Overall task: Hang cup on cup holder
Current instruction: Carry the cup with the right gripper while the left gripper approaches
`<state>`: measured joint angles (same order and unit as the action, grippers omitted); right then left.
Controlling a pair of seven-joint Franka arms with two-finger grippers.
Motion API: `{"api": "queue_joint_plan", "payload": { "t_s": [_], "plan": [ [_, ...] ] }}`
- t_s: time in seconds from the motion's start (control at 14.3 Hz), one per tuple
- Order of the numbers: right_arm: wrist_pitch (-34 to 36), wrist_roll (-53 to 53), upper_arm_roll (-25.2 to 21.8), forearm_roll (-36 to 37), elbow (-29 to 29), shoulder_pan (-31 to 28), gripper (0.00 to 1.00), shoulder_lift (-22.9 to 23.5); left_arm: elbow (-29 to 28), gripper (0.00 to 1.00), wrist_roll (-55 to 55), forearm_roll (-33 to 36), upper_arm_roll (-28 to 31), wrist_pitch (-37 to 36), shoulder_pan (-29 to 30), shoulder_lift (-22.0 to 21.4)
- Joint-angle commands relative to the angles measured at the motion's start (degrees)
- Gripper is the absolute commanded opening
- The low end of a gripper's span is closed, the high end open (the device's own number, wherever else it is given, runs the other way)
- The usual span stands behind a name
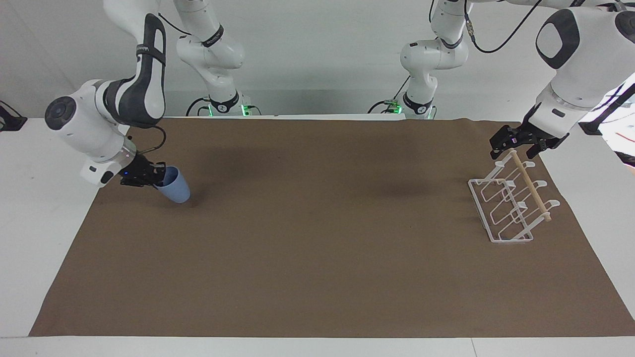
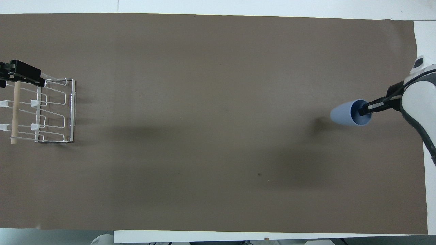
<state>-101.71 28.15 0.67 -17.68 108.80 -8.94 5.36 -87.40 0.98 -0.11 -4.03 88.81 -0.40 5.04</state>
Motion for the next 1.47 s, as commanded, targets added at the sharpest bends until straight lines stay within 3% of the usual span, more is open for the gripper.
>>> {"api": "queue_joint_plan", "payload": {
  "t_s": [0.0, 0.28, 0.56, 0.7, 0.84, 1.12, 1.26, 1.4],
  "plan": [
    [4.57, -2.11, 0.47, -13.73, -0.87, 1.11, 0.0, -0.35, -0.58, 1.0, 1.04, 0.02, 0.16, -2.58, -0.04, -1.69],
    [3.37, -10.62, 0.38, -33.34, 0.89, 7.96, 0.0, -1.23, -5.31, 1.0, -2.61, -0.07, 0.07, -3.74, -0.47, -3.98],
    [-6.19, -20.55, 0.38, -45.48, 4.13, 16.13, 0.0, -2.11, -19.36, 1.0, -27.45, -2.42, -0.36, 7.57, -7.84, -9.96],
    [-10.77, -23.56, 0.38, -46.3, 4.14, 20.79, 0.0, -1.41, -19.92, 1.0, -42.64, -9.35, -0.28, 11.19, -10.49, -9.79],
    [-12.55, -24.36, 0.38, -47.36, 4.23, 23.43, 0.0, 0.43, -20.01, 1.0, -61.27, -11.58, -0.36, 16.45, -13.38, -9.61],
    [-13.08, -26.73, 0.38, -48.33, 3.96, 25.64, 0.0, 1.67, -19.83, 1.0, -83.89, -12.28, -0.45, 24.1, -19.36, -7.86],
    [-14.39, -27.18, 0.38, -48.42, 4.05, 27.31, 0.0, 1.67, -18.96, 1.0, -90.06, -18.49, -0.28, 27.19, -19.55, -7.33],
    [-15.36, -27.53, 0.47, -48.42, 4.05, 27.75, 0.0, 1.67, -15.71, 1.0, -99.89, -19.75, -0.28, 27.2, -19.64, -5.58]
  ]
}}
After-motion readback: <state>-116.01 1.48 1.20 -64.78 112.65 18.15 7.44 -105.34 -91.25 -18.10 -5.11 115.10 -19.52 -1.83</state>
